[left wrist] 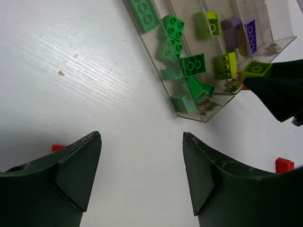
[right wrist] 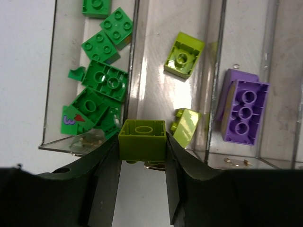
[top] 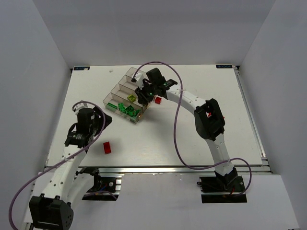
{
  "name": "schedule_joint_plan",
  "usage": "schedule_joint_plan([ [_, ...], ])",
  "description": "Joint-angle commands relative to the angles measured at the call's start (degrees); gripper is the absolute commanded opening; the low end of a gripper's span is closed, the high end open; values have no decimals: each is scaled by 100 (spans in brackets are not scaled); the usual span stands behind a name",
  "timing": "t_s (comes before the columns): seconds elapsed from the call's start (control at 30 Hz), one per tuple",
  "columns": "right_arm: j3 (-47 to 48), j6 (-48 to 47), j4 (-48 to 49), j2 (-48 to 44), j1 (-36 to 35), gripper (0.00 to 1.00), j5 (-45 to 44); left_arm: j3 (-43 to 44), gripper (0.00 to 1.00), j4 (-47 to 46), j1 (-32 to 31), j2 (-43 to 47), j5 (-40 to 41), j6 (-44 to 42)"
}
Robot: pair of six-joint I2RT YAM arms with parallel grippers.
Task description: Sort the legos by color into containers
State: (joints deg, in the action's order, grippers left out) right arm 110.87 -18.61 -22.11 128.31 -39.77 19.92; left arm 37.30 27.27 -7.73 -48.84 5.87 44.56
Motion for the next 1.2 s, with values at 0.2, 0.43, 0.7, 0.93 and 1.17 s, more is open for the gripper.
schedule_joint_plan([
  [0.2,-136,-406,567,-166,13,65,-121,-82,81,1280,-1,253,257,466],
  [0.43,-48,-616,322,-517,83,89,275,-241,82,1501,-1,-134,-111,449],
  [0.7,-126,-951,-566,-1210,698,82,1830,-205,82,1519,-9,-819,-288,124],
  [0.93,-1023,-899,-470,-1897,1146,78,2042,-109,81,1782,-10,-1479,-42,-43],
  [1.17,-1269,-750,-391,-2126,1489,78,2059,-47,81,1739,-10,-2033,64,-342],
])
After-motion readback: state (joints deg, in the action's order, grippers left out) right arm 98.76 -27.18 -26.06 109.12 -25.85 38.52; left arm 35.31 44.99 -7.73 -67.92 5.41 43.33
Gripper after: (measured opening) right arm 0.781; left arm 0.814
